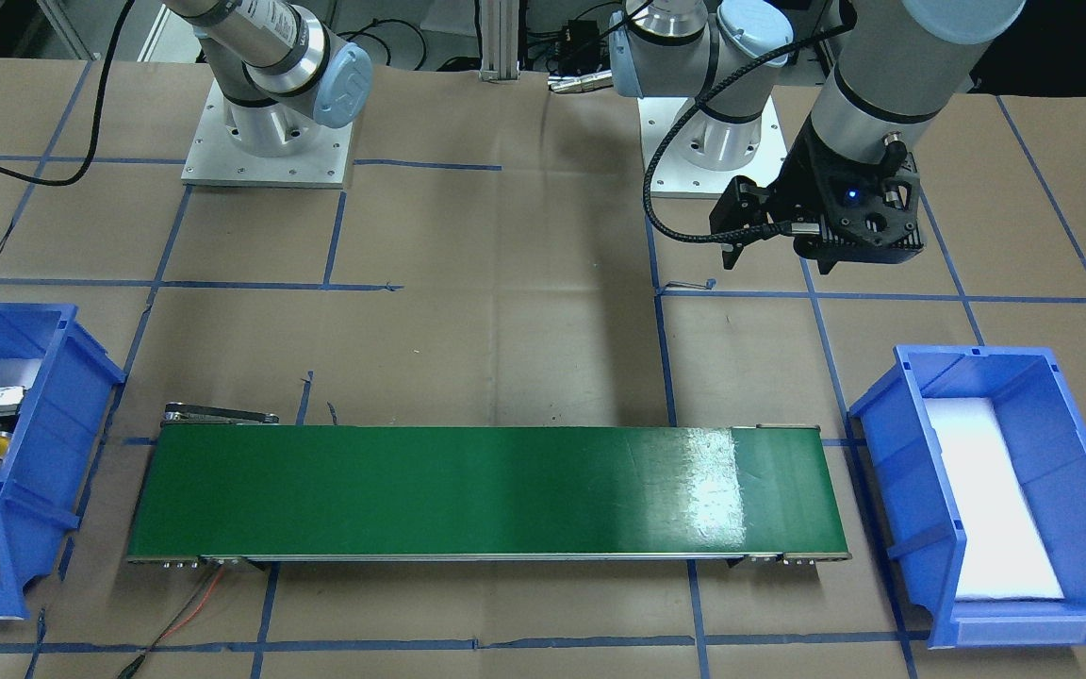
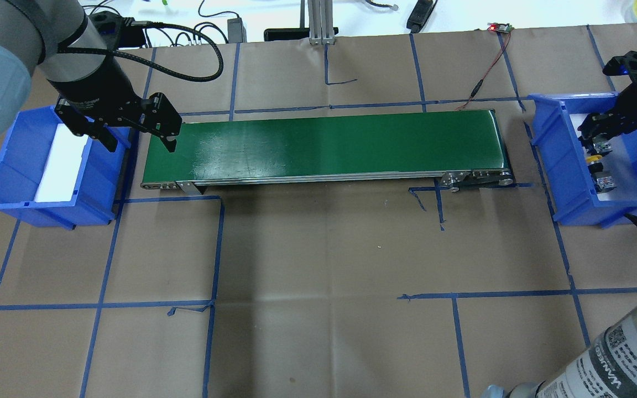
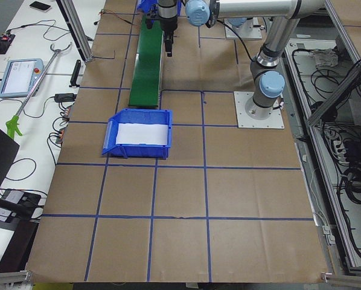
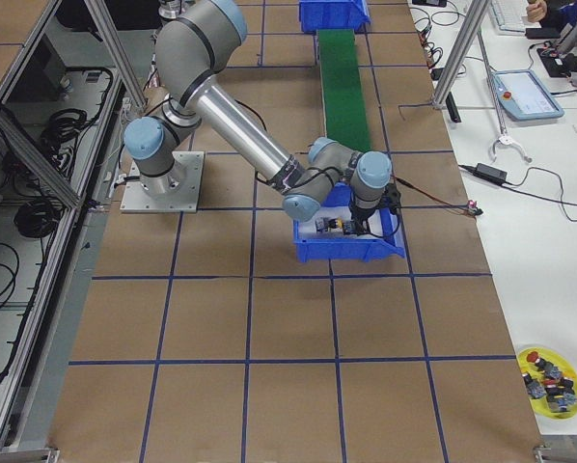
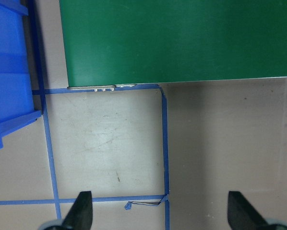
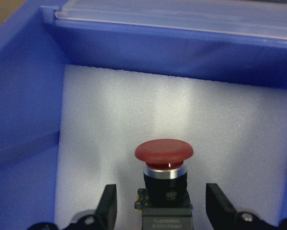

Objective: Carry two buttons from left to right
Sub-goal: 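Lower the red button into the bin beside the yellow one and release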

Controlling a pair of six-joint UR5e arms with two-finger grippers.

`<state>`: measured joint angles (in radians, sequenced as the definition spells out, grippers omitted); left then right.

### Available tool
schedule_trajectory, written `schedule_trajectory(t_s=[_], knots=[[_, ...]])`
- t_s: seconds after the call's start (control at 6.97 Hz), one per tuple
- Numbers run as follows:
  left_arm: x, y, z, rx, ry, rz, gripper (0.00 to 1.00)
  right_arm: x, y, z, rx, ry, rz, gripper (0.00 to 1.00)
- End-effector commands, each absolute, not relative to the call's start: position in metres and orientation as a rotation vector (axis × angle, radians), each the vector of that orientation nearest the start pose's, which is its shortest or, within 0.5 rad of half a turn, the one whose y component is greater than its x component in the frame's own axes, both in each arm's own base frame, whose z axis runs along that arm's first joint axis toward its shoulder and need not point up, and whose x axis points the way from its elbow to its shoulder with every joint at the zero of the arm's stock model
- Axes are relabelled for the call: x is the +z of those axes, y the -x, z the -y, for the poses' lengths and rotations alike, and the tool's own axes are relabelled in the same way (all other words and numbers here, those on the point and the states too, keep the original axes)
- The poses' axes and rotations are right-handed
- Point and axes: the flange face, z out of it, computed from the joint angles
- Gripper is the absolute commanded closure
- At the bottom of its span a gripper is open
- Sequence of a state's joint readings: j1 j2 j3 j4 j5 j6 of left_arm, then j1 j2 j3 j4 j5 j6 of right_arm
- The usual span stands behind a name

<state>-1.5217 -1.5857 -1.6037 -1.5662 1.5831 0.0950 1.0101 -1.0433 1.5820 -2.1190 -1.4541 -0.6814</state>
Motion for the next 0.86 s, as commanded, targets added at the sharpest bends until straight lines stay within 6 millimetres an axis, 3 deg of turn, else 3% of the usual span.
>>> schedule_trajectory(t_s=[0.0,0.14,0.29,0.43,0.57,0.72], knots=[[0.466,0.108,0.499,0.068,-0.072,-3.131,0.0,0.259,0.224,0.633,-0.172,0.191,-3.071,0.0],[0.465,0.108,0.499,0.071,-0.072,-3.131,0.0,0.306,0.223,0.635,-0.268,0.202,-3.108,0.0],[0.465,0.108,0.499,0.071,-0.072,-3.129,0.0,0.368,0.22,0.631,-0.392,0.213,-3.155,0.0],[0.465,0.108,0.499,0.071,-0.072,-3.129,0.0,0.422,0.211,0.618,-0.499,0.134,-3.178,0.0],[0.465,0.108,0.499,0.071,-0.072,-3.129,0.0,0.447,0.19,0.603,-0.465,-0.014,-3.142,0.0],[0.466,0.108,0.499,0.069,-0.072,-3.129,0.0,0.468,0.149,0.595,-0.428,0.019,-3.129,0.0]])
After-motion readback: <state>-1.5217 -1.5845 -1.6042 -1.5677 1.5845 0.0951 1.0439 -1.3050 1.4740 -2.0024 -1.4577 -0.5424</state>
